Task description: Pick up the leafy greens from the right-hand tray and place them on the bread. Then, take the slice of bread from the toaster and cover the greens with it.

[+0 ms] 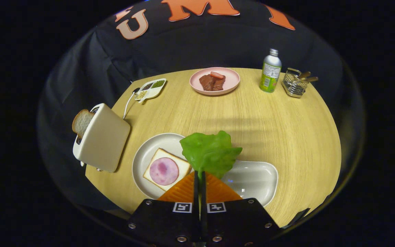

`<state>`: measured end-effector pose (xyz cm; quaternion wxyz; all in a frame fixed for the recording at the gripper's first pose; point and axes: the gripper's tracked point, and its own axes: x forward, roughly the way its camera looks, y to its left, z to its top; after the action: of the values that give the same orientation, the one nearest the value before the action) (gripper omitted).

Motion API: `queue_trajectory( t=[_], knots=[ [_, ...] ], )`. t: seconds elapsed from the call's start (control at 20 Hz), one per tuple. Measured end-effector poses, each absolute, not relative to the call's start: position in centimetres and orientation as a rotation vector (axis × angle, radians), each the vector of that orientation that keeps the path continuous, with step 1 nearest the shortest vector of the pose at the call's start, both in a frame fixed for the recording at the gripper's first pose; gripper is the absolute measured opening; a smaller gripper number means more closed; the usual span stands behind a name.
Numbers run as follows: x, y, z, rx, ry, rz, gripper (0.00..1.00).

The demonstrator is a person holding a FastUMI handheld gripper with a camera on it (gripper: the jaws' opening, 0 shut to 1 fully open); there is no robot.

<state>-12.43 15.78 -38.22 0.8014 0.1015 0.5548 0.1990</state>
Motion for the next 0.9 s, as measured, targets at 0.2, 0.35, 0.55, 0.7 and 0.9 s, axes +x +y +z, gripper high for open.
queue_trajectory(
  t=[0.2,0.35,0.55,0.7,0.9],
  knots=[
    [-13.4,19.8,-37.7,0.199,1.202,0.518,0.02],
    [-14.0,22.1,-37.8,0.2,1.216,0.568,0.02],
    [-14.8,24.5,-39.0,0.205,1.253,0.607,0.02],
    [-15.3,26.0,-39.9,0.233,1.297,0.627,0.02],
    [-14.8,24.5,-43.0,0.15,1.313,0.545,0.05]
  ],
)
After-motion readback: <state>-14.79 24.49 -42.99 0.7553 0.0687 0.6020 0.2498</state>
